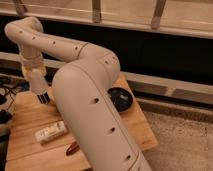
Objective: Place the ceramic cup over the eraser
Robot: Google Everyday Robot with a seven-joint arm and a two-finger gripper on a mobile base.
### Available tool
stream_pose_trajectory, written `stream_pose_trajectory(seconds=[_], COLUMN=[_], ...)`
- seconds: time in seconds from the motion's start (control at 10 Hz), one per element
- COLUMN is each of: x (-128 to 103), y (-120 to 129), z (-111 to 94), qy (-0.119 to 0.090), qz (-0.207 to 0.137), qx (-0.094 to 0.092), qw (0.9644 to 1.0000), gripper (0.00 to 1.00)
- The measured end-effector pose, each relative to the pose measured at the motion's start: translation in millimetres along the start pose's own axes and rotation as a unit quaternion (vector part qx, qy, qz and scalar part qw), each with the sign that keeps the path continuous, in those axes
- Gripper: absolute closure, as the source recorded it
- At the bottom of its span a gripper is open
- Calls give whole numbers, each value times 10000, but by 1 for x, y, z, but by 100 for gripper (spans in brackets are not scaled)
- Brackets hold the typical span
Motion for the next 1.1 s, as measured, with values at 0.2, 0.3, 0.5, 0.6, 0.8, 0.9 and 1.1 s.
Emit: stream_pose_trajectory(seconds=[0.2, 0.3, 0.5, 0.6, 0.8, 0.9, 1.1], x=[-20, -27, -37, -40, -44, -44, -44], y=[8, 11, 9, 11, 13, 9, 6], z=[7, 8, 7, 6, 4, 3, 1], qy=[-27, -55, -119, -134, -143, -151, -170], qz=[-206, -289, -404, -455, -510, -503, -491], qx=[-256, -332, -378, -372, -319, -293, -269], qw=[9995, 9990, 9984, 9982, 9981, 9982, 9983], gripper=[100, 100, 100, 100, 100, 100, 100])
